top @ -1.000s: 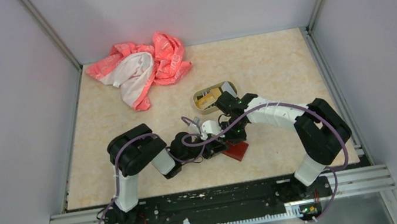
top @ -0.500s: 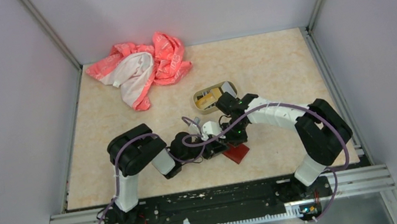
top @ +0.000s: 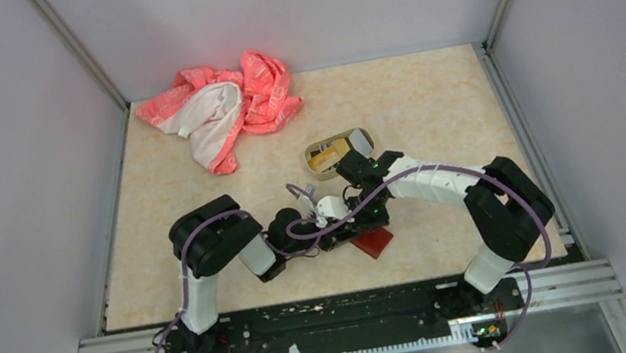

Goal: Put the credit cards into the card holder
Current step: Close the card holder at the center of the board.

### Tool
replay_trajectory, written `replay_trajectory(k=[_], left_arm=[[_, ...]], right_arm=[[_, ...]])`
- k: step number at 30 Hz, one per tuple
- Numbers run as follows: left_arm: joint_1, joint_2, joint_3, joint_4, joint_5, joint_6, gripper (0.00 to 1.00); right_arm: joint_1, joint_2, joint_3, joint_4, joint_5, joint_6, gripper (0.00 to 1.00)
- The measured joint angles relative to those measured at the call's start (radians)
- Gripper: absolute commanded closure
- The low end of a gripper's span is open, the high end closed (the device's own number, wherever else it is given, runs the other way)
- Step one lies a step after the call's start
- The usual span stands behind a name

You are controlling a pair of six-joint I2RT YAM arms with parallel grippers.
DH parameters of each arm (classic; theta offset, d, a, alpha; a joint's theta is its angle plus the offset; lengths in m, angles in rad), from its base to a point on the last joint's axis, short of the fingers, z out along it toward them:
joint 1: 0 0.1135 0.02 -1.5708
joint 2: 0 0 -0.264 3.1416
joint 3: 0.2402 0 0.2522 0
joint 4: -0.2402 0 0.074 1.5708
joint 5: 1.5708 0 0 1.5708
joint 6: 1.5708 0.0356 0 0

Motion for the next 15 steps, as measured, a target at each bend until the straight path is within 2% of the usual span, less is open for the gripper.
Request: replay_trajectory(k=[15], left_arm=[[0.022, 0.0, -0.034, 0.049, 0.007, -0.003, 1.0]], right_arm=[[0.105, 0.006, -0.027, 0.008, 0.096, -0.006, 1.0]])
